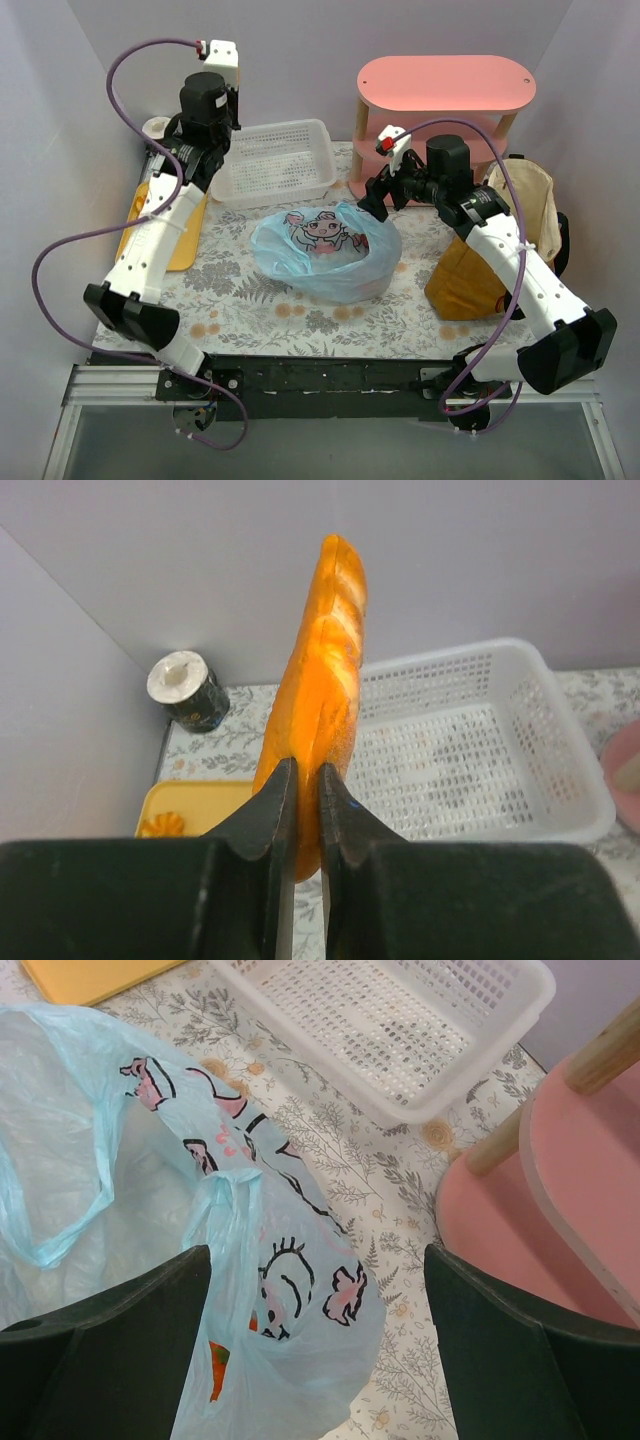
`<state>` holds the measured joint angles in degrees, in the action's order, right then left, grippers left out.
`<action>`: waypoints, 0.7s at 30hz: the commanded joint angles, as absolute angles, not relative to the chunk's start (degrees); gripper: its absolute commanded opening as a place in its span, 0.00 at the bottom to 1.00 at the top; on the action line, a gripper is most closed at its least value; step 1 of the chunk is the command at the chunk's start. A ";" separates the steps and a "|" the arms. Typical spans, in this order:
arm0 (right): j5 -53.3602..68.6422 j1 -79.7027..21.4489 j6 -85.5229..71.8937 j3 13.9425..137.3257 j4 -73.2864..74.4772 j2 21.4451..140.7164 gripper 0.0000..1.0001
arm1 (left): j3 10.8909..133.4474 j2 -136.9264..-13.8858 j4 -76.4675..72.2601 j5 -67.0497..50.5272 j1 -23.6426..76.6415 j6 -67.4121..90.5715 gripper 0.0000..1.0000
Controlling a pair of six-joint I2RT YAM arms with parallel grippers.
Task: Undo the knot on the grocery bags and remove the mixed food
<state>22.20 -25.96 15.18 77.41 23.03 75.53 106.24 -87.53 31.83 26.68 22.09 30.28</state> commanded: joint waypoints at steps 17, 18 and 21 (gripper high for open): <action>23.29 -26.02 13.89 72.34 18.11 72.60 0.92 | 129.99 -110.83 12.97 39.99 11.62 30.66 0.00; 23.47 -26.02 13.80 72.25 17.93 72.68 0.91 | 130.16 -110.83 15.97 37.99 10.56 35.55 0.00; 23.47 -26.02 13.71 71.81 17.75 72.69 0.91 | 122.75 -106.02 25.21 30.69 7.83 42.09 0.00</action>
